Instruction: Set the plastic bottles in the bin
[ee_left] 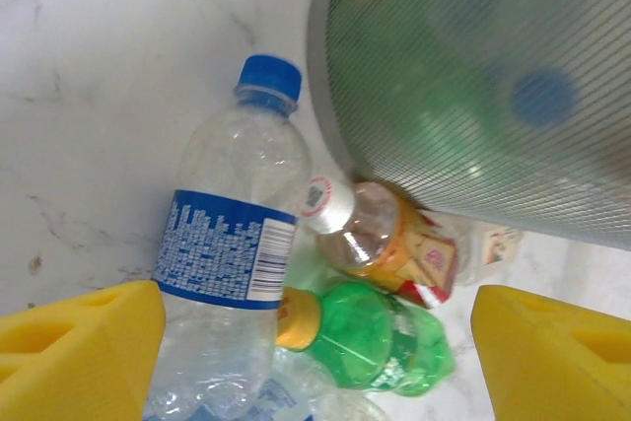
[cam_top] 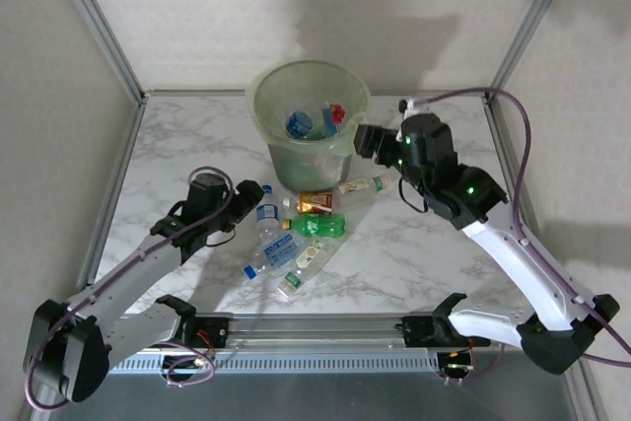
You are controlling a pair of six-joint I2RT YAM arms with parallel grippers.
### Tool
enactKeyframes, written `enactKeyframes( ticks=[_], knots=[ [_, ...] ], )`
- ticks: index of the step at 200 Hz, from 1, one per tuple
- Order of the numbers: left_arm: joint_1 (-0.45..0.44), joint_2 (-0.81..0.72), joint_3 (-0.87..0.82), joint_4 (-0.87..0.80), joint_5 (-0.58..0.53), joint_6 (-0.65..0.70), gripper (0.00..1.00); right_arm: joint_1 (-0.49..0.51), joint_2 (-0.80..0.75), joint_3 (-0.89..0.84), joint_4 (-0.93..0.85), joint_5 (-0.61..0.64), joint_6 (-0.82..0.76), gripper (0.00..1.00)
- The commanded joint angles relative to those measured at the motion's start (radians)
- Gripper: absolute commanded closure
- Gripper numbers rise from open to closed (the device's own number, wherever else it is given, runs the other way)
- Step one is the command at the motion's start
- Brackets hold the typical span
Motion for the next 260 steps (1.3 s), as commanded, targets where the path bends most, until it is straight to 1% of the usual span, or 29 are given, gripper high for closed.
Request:
enactKeyframes(
  ticks=[1, 25, 36, 40, 63, 177, 212, 241, 260],
  knots=[
    [-0.037, 0.055, 0.037, -0.032, -0.067, 0.059, 0.18, -0.006, -0.041, -0.101, 0.043, -0.054, 0.111, 0.14],
    [-0.063, 0.105, 0.057, -0.048, -0.091, 0.097, 0.18, -0.006, -0.054, -0.157, 0.075, -0.081, 0.141, 0.14],
    [-0.070, 0.123, 0.057, -0.047, -0.093, 0.103, 0.18, -0.006, -0.043, -0.158, 0.082, -0.087, 0.143, 0.14],
    [-0.072, 0.130, 0.056, -0.045, -0.094, 0.105, 0.18, -0.032, -0.040, -0.157, 0.084, -0.087, 0.143, 0.14],
    [-0.090, 0.169, 0.054, -0.034, -0.092, 0.119, 0.17, -0.040, -0.013, -0.149, 0.102, -0.103, 0.143, 0.14],
    [-0.115, 0.311, 0.065, 0.007, -0.087, 0.146, 0.17, -0.044, -0.006, -0.199, 0.132, -0.130, 0.159, 0.14],
    [-0.117, 0.341, 0.059, -0.010, -0.115, 0.161, 0.19, -0.044, 0.002, -0.201, 0.140, -0.136, 0.159, 0.14],
    [-0.117, 0.374, 0.070, -0.046, -0.168, 0.194, 0.21, -0.044, 0.010, -0.210, 0.147, -0.145, 0.166, 0.14],
    [-0.117, 0.386, 0.074, -0.055, -0.184, 0.206, 0.22, -0.045, 0.010, -0.218, 0.152, -0.148, 0.172, 0.14]
  ],
)
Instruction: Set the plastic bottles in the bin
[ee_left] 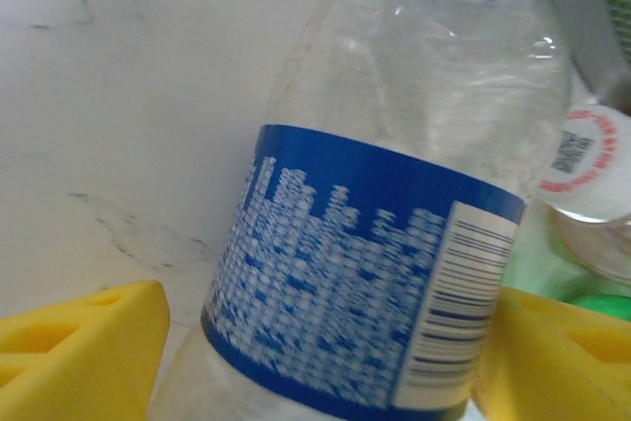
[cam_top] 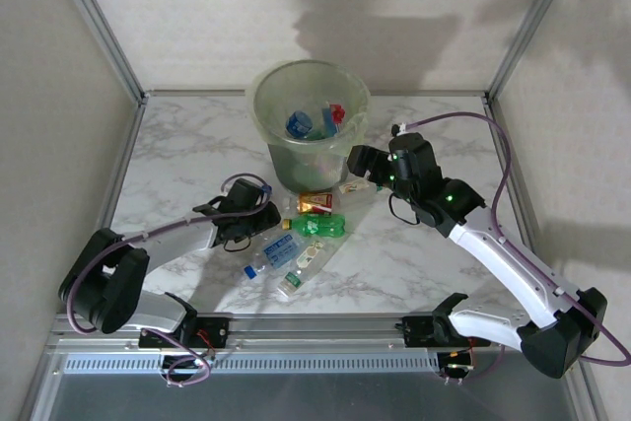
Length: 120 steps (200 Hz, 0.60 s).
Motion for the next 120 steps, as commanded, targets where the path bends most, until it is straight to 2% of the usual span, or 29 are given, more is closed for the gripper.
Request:
enactKeyframes(
  ticks=[1, 62, 120],
  knots=[
    [-0.008, 0.022, 0.027, -0.047, -0.065, 0.041, 0.22, -0.006, 0.007, -0.020, 0.032, -0.016, 0.022, 0.14],
    [-0.008, 0.025, 0.027, -0.069, -0.099, 0.063, 0.33, -0.007, 0.009, -0.018, 0.034, -0.017, 0.022, 0.16],
    [-0.008, -0.036, 0.039, -0.111, -0.143, 0.082, 0.38, -0.009, 0.005, 0.005, 0.027, -0.016, 0.019, 0.17]
  ],
)
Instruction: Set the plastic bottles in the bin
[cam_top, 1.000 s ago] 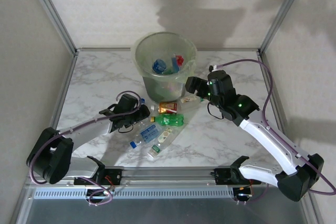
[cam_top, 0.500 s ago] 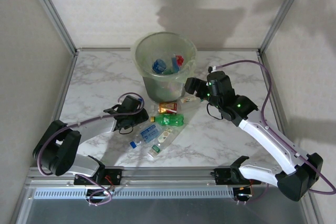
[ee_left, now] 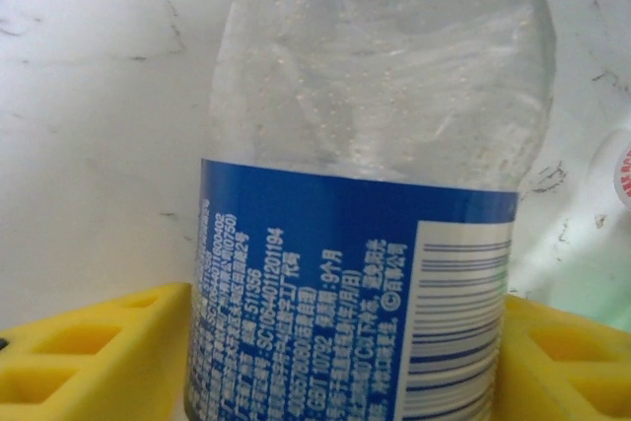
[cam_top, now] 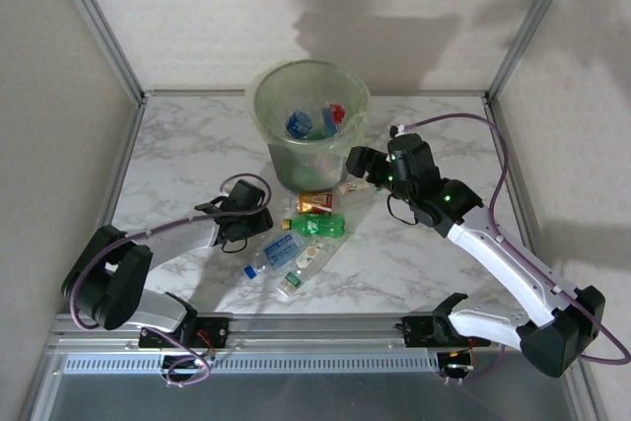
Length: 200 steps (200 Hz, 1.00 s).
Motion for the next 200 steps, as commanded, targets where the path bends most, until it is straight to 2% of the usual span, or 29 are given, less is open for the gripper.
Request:
enactKeyframes(
  ticks=[1, 64, 113, 156, 190, 200],
  knots=[
    [-0.008, -0.043, 0.030, -0.053, -0.057, 0.023, 0.38, -0.007, -0.001, 0.017, 0.013, 0.002, 0.005, 0.17],
    [-0.008, -0.128, 0.068, -0.110, -0.116, 0.055, 0.43, -0.007, -0.001, 0.069, 0.000, -0.025, 0.000, 0.18],
    [-0.011, -0.321, 0.091, -0.088, -0.159, 0.118, 0.44, -0.007, 0.009, 0.120, 0.027, -0.112, -0.010, 0.18],
    [-0.027, -0.505, 0.140, -0.027, -0.150, 0.223, 0.44, 0.000, 0.037, 0.181, 0.076, -0.246, -0.024, 0.20],
    [-0.049, -0.555, 0.214, -0.021, -0.100, 0.330, 0.45, 0.025, 0.081, 0.267, 0.076, -0.239, -0.050, 0.20],
    [-0.064, -0.564, 0.230, -0.015, -0.093, 0.365, 0.45, 0.058, 0.098, 0.295, 0.077, -0.243, -0.057, 0.20]
  ],
)
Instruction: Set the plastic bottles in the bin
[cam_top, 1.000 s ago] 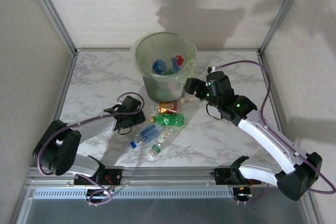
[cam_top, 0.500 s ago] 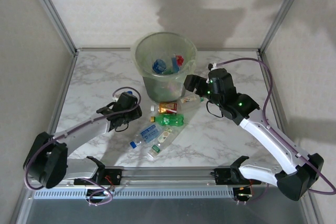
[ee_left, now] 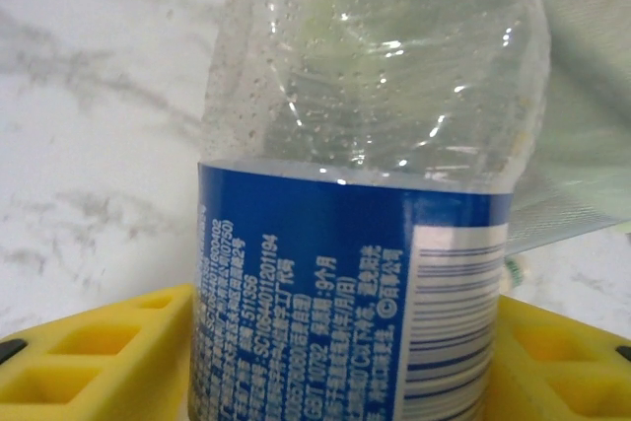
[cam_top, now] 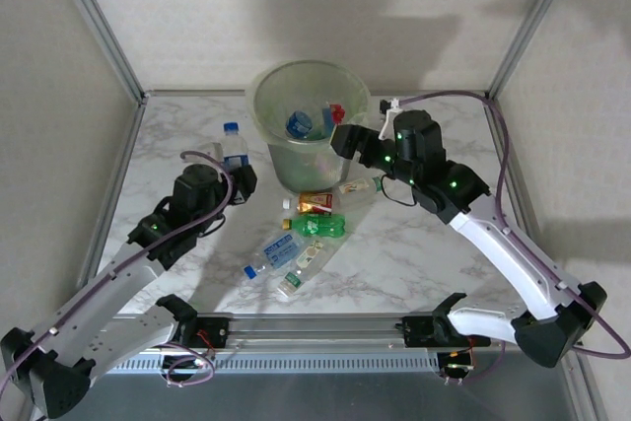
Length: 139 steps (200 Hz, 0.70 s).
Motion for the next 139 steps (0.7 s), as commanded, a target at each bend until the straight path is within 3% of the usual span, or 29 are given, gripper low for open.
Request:
enactKeyframes(
  ticks=[1, 67, 139],
  knots=[
    [-0.033, -0.025, 0.055, 0.029, 0.022, 0.123, 0.45, 0.038, 0.027, 0.077, 0.032, -0.030, -0.035, 0.20],
    [-0.144, 0.007, 0.179, 0.040, -0.047, 0.333, 0.46, 0.099, 0.138, 0.282, -0.013, -0.008, -0.043, 0.18],
    [-0.338, 0.132, 0.223, 0.072, -0.307, 0.544, 0.46, 0.109, 0.245, 0.428, -0.098, -0.048, -0.017, 0.17]
  ],
)
